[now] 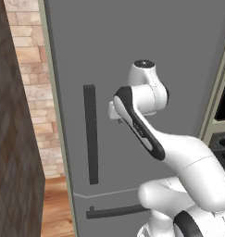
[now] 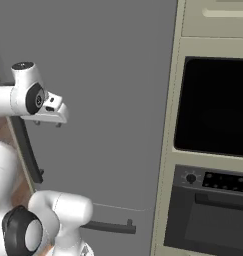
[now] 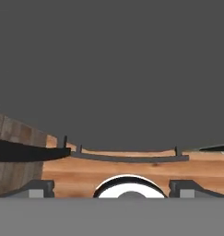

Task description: Take the lemon wedge from the fridge and place it on the plate with fish on the dining counter.

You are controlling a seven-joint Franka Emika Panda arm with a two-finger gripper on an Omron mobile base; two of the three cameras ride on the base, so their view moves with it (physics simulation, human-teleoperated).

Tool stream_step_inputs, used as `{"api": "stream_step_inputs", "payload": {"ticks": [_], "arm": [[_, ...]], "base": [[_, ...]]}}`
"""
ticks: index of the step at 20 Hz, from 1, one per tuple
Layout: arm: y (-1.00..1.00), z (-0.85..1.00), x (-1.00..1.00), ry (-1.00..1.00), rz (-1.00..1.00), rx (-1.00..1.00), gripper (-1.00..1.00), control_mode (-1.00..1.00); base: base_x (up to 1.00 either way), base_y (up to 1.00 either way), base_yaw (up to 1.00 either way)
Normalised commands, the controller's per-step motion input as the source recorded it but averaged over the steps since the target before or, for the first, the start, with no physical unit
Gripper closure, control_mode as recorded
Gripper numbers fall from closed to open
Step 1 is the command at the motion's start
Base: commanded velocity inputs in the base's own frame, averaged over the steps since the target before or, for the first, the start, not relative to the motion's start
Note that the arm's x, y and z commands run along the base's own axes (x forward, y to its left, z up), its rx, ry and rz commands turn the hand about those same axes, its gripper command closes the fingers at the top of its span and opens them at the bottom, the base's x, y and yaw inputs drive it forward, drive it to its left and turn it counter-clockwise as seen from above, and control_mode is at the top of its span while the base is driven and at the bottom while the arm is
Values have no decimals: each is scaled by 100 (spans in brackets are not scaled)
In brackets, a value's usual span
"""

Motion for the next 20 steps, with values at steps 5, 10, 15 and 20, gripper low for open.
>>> {"api": "stream_step_inputs", "payload": {"ticks": [5,10,15,20], "arm": [[-63,-1,-70,-20,0,1,-100,-100],[-65,0,-38,-9,0,2,-100,-100],[0,0,0,0,0,0,-100,-100],[17,-1,0,0,0,0,-100,-100]], "base": [[0,0,0],[0,0,0],[0,0,0],[0,0,0]]}}
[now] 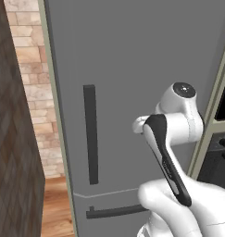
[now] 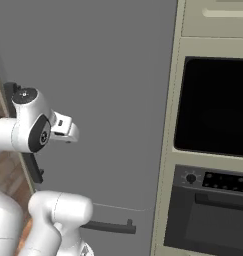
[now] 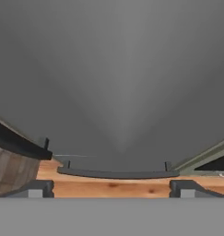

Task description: Take the lemon wedge from the fridge and place it on the plate with fish on the dining counter.

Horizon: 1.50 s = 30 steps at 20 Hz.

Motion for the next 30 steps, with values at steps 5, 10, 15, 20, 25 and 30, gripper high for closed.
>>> {"api": "stream_step_inputs", "payload": {"ticks": [5,10,15,20,25,30], "arm": [[14,-1,0,0,0,-1,-100,100],[0,0,0,0,0,0,-100,100],[0,0,0,0,0,0,-100,100],[0,0,0,0,0,0,-100,100],[0,0,0,0,0,0,-100,100],[3,5,-2,-6,0,-1,-100,-100]], "base": [[0,63,0],[-18,48,-3],[-99,2,-5],[-61,15,-2],[-25,16,-1],[-6,4,0]]}}
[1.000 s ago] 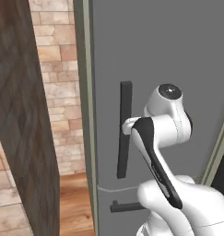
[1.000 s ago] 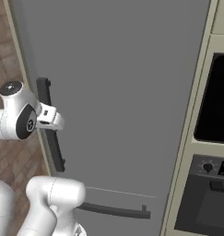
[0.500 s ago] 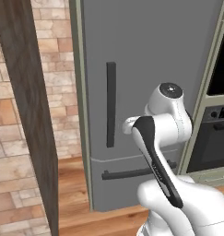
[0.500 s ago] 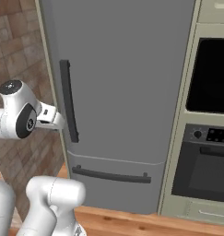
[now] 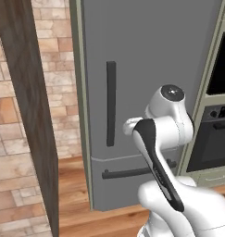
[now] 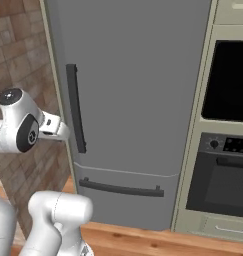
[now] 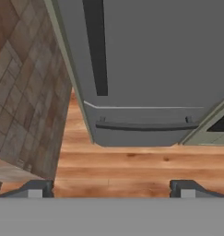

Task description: Take the lemon wedge from the fridge and place it on the plate with fish on the dining counter.

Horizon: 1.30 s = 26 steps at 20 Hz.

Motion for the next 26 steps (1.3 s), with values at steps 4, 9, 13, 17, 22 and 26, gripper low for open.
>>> {"api": "stream_step_inputs", "payload": {"ticks": [4,9,13,17,22,26], "arm": [[3,17,0,-12,0,-4,-100,-100],[5,28,15,-22,2,-4,-100,-100],[8,23,62,-19,3,3,-100,-100],[0,3,78,-10,3,3,-100,-100],[2,3,57,-2,9,5,-100,-100],[11,0,60,7,0,0,-100,-100]], "base": [[0,0,0],[0,0,0],[0,0,0],[0,0,0],[0,0,0],[0,0,0]]}}
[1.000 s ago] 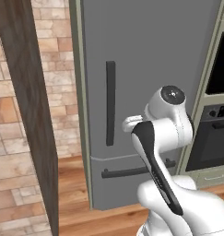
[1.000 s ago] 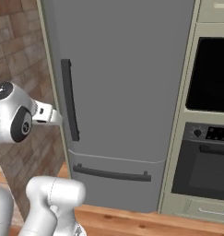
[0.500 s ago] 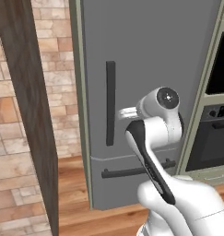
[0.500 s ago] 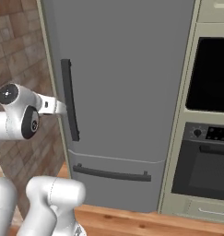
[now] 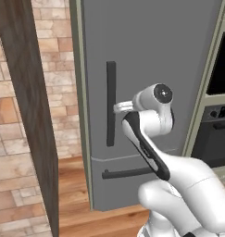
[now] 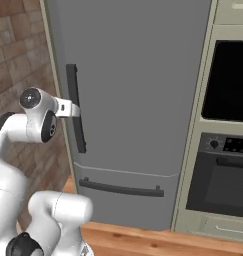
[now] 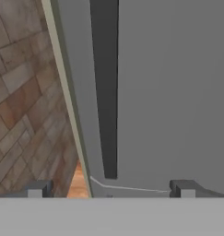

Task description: Take the lemon wedge from the fridge and place it on the plate with fish on the dining counter.

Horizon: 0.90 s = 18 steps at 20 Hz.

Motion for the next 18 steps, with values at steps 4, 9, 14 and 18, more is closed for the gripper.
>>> {"api": "stream_step_inputs", "payload": {"ticks": [4,9,14,18], "arm": [[26,-13,70,4,0,-1,-100,-100],[19,-14,72,0,0,0,-100,-100],[6,-19,70,0,0,0,-100,-100],[0,-21,59,0,0,0,-100,-100]], "base": [[0,0,0],[0,0,0],[0,0,0],[0,0,0]]}}
